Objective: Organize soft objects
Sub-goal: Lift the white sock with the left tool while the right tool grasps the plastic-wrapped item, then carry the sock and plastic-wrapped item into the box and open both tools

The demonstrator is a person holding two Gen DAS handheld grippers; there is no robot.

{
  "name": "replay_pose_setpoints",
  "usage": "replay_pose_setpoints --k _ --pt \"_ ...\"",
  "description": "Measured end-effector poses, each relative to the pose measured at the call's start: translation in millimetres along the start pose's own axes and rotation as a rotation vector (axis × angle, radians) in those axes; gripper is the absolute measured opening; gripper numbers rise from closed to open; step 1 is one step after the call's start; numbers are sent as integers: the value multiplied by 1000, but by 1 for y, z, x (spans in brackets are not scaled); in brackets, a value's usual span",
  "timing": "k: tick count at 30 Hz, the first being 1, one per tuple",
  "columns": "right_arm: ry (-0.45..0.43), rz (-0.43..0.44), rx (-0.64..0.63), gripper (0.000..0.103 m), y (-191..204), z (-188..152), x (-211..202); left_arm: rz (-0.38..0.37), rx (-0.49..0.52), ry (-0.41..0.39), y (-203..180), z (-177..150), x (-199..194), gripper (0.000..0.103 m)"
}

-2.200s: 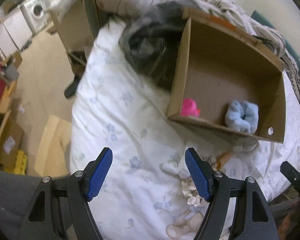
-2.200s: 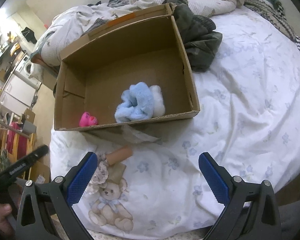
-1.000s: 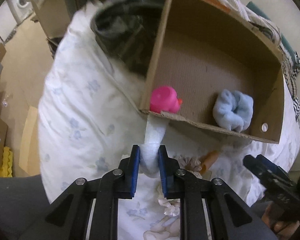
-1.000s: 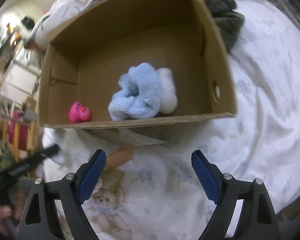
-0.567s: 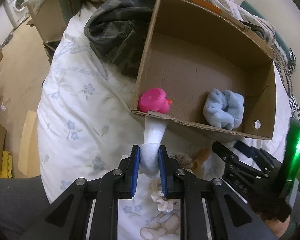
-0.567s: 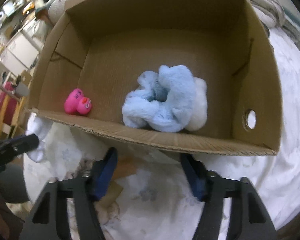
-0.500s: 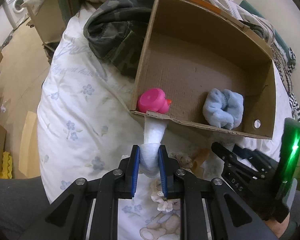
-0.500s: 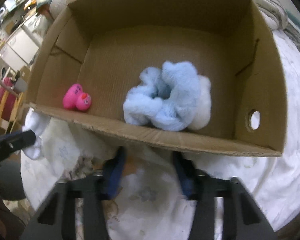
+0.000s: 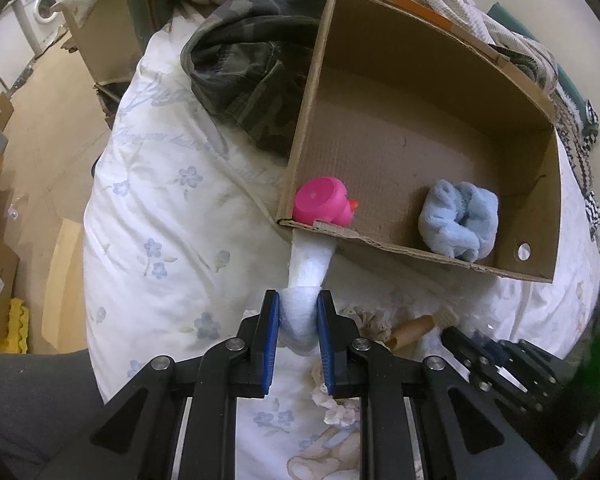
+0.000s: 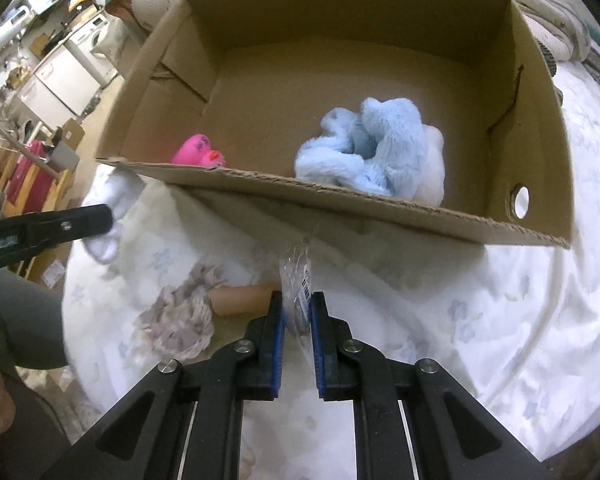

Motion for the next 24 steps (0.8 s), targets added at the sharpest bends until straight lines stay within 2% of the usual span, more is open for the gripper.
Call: replay_pose_setpoints --k 4,12,24 --pt "-16 65 20 14 3 -3 -14 13 3 -5 0 -1 0 17" --pt "-71 142 9 14 19 -7 -43 34 -13 -27 11 -6 -11 17" --pt "-213 243 33 13 29 8 -104 -21 -14 -128 13 2 -67 17"
Point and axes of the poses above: each gripper's, at about its wrist camera, not at the fingertips, and x roughly the way its jaws point, y to its left, z to its top, the point moved 4 cm from there along x, roughly the way its jaws point, and after that the axes turned 12 degrees about z, right-handed, at the moved point
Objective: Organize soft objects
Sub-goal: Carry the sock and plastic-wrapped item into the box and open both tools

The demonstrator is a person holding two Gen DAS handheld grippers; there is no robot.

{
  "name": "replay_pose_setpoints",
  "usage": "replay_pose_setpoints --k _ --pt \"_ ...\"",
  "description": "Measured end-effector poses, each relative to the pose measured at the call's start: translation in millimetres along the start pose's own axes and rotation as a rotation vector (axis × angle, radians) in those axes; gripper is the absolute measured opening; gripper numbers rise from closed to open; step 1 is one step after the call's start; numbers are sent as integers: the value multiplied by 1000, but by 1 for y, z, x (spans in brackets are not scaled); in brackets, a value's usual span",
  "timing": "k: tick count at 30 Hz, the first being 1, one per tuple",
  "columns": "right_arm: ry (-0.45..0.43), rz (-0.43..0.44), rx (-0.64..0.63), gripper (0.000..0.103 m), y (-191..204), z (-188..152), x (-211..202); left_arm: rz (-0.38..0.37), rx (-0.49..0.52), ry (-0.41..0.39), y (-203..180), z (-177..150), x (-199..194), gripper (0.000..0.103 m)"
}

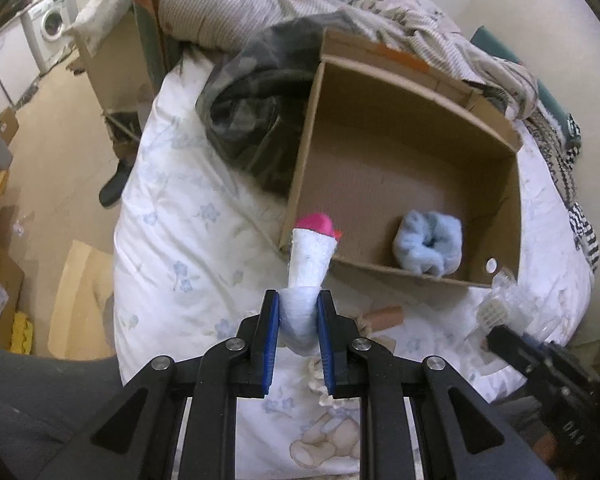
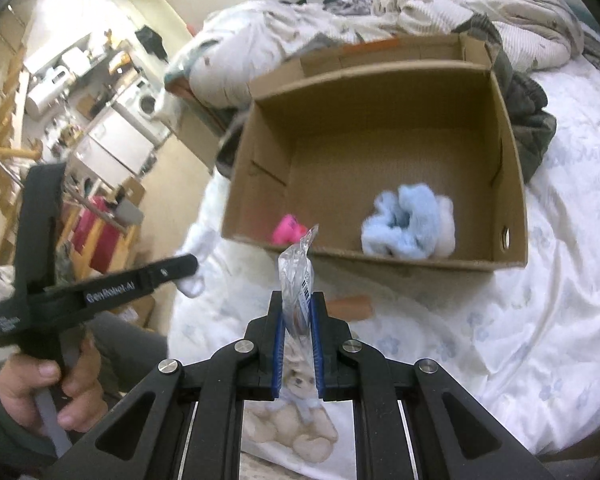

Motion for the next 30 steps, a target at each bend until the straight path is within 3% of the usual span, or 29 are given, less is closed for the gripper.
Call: replay_pose_setpoints --k 6,14,22,28,30 --pt "-70 20 -7 13 7 26 -21 -8 11 -55 -8 26 -19 17" --pt "-132 -19 -33 14 -10 61 -36 -1 33 -117 -19 67 -27 17" --pt "-173 -56 13 13 -46 79 -32 14 83 -136 -41 86 -9 17" --pt "-150 -80 49 14 -62 75 -14 -23 113 -120 -57 84 19 17" --pt "-136 -82 46 14 -63 73 -8 5 98 -125 -56 84 28 17"
Point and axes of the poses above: each gripper's, at about its wrist camera, not at the fingertips, and x roughly the way its jaws point, y to its left, z to its top, the point moved 4 cm from there along x, roughly the way its jaws point, and after that the axes turned 12 degrees about z, right-handed, at the moved point
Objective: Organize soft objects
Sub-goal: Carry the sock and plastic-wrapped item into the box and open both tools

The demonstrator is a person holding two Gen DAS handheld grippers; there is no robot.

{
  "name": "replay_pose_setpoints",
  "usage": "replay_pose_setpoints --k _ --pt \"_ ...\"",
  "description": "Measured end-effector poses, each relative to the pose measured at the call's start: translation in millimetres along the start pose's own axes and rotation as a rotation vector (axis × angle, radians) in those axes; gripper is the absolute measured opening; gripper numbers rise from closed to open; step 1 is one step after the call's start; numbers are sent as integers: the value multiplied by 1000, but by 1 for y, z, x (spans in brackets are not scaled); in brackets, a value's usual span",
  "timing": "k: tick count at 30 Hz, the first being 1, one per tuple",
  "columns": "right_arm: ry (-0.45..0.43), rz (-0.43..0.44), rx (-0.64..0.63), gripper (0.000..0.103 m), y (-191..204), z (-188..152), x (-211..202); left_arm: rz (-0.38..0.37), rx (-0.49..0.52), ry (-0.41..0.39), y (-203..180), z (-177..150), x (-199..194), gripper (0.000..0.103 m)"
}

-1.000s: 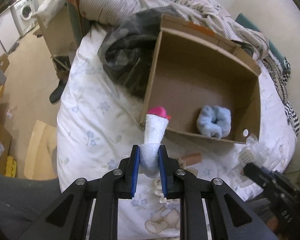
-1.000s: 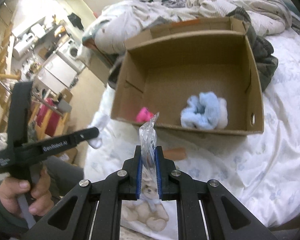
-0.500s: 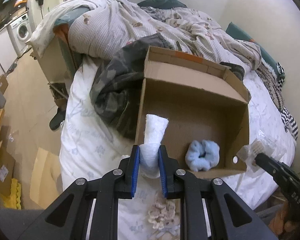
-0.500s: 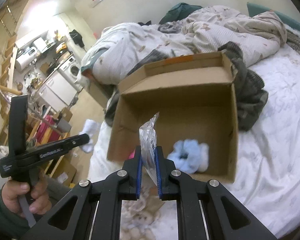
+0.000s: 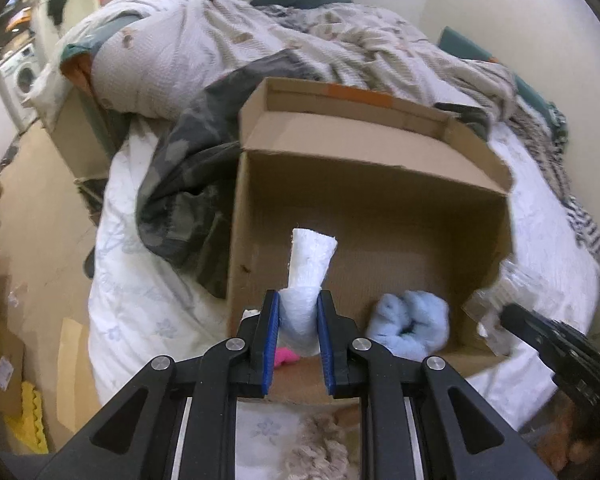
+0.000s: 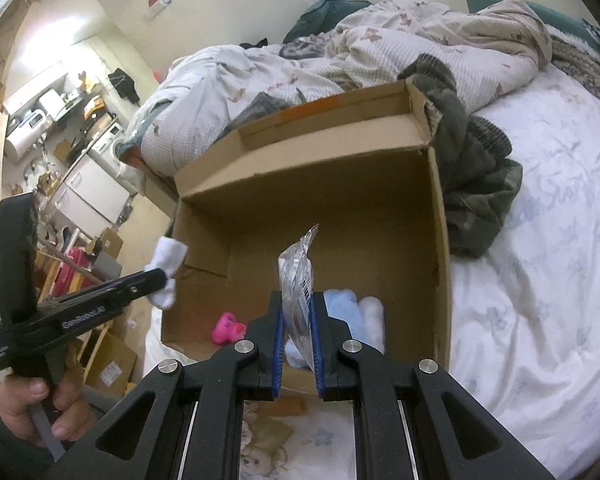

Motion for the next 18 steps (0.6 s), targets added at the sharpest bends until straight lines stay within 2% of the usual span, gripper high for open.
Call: replay_pose_setpoints --k 4,9,13,18 --pt "40 -18 -12 14 -2 -6 14 -34 0 21 -5 -2 11 17" --pt "91 -44 -14 14 -5 -11 29 -32 26 14 -13 -6 19 17" --pt "119 -50 -18 14 -4 -12 37 -88 17 6 -16 -4 24 17" --pt "146 -58 -8 14 -7 -16 44 -50 46 3 -18 -8 29 17"
Point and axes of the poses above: each gripper's, at about its wrist camera, not at the fingertips, and x roughly the way its jaws point, y to its left, z to its top, the point moved 4 cm from there along x, roughly the way its jaws point, and after that the axes turned 12 degrees about z, right-handed, at the moved point
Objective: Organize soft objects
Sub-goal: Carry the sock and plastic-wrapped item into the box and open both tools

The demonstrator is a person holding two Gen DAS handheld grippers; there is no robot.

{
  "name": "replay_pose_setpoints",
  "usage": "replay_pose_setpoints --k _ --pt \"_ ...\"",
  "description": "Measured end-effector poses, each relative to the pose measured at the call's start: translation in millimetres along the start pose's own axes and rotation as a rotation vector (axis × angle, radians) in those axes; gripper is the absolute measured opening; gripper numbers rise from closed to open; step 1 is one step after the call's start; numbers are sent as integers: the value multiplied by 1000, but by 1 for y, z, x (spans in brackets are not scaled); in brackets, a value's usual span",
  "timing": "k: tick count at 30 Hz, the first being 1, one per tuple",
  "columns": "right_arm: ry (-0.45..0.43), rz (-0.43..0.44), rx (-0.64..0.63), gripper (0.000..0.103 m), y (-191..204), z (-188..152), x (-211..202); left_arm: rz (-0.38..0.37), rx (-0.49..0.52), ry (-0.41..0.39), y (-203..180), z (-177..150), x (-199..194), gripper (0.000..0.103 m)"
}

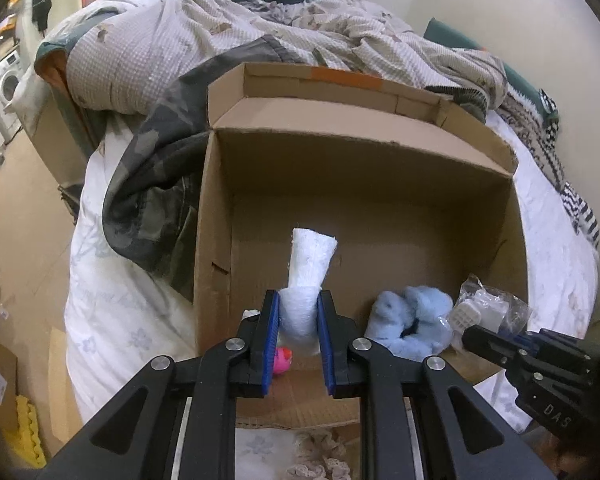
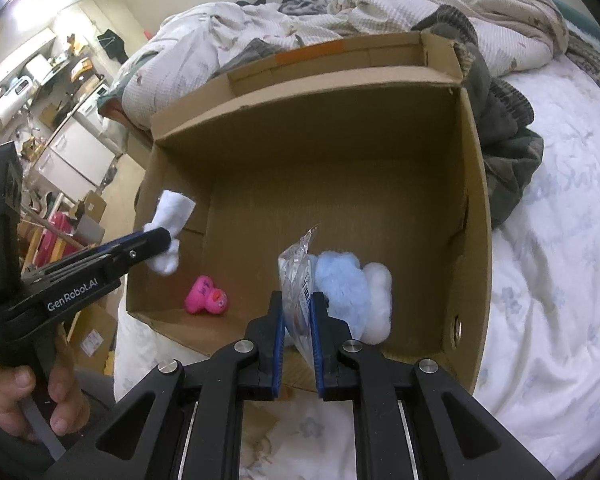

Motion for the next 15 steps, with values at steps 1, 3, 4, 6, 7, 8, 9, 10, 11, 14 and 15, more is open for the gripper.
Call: replay_pose_setpoints --k 1,3,4,6,7,8,9,10,11,14,15 --pt "4 -1 5 14 -1 -1 1 -1 -3 7 0 -1 1 17" --pt "14 -5 11 14 -3 -2 3 0 2 16 -1 -3 3 17" --pt "17 -8 12 14 -4 -2 3 3 6 19 -2 -4 4 17" --pt "22 -13 15 14 -5 -4 3 9 10 19 -2 -5 5 17" --pt "24 -17 17 14 -6 -4 3 11 10 20 -2 -5 5 17" --pt "24 -22 19 14 -7 -4 3 12 8 21 -1 -6 6 17" --pt "25 -26 20 14 -7 -2 4 14 4 26 -1 -6 7 17" --pt "25 -30 22 14 -8 -2 4 14 1 29 0 -7 8 17" --pt "26 -33 24 14 -9 -2 4 15 -1 33 0 -7 8 17" --pt "27 -44 30 14 -9 -1 5 13 -2 42 0 -8 10 17" --pt "28 -45 31 14 -10 -1 5 13 -1 44 0 -9 10 17"
Point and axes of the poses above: each gripper's, at about its wrist camera, not at the fingertips, and x roughly the way its jaws point, y to its left, z to its top, the point moved 4 cm from there along x, roughly the way its jaws point, and after that the axes turned 12 degrees about z, right-handed, at the moved point
